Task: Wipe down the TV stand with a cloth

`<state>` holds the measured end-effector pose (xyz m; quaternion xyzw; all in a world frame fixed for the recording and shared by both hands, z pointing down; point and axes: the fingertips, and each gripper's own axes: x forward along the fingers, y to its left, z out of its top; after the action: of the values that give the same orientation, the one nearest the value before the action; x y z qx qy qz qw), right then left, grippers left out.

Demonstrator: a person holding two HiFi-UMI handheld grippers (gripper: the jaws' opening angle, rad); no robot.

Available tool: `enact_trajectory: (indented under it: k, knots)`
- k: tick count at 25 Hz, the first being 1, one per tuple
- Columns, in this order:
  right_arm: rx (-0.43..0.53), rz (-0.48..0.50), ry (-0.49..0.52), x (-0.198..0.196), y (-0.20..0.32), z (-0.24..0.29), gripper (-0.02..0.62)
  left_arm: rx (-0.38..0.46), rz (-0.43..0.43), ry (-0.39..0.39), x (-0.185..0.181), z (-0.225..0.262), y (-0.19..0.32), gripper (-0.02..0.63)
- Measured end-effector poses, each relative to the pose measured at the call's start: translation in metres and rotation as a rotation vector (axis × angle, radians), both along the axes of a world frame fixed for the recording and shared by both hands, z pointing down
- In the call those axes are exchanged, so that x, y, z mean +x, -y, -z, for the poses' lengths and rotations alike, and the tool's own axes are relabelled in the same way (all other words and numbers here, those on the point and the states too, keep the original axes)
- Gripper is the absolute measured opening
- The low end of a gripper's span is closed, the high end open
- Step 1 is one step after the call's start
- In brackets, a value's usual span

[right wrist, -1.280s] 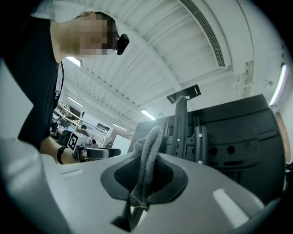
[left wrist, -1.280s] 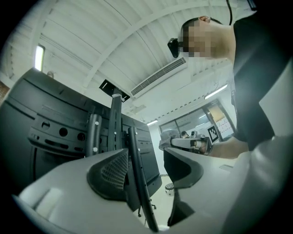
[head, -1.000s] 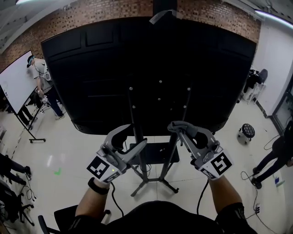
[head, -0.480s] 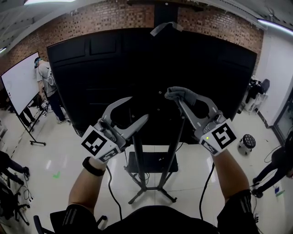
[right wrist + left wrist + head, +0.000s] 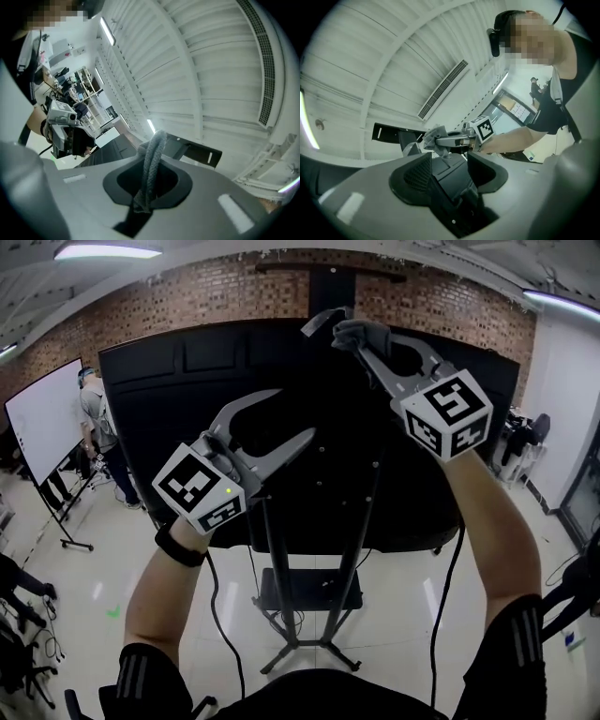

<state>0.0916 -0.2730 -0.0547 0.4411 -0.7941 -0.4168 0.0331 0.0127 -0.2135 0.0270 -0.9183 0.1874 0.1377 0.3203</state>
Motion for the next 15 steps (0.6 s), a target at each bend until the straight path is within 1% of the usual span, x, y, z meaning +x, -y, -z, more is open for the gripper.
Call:
enact_trajectory:
  k: [7, 12, 15]
  knots:
    - [0.100, -0.141, -0.131, -0.014, 0.024, 0.068, 0.028, 0.052, 0.056, 0.022, 0.009, 0.052, 0.013, 0.261]
    - [0.147, -0.240, -0.193, -0.024, 0.041, 0.097, 0.028, 0.062, 0.064, 0.009, 0.013, 0.076, 0.025, 0.261]
    - [0.154, -0.294, -0.235, -0.028, 0.052, 0.107, 0.028, 0.060, 0.075, 0.010, 0.015, 0.079, 0.028, 0.262]
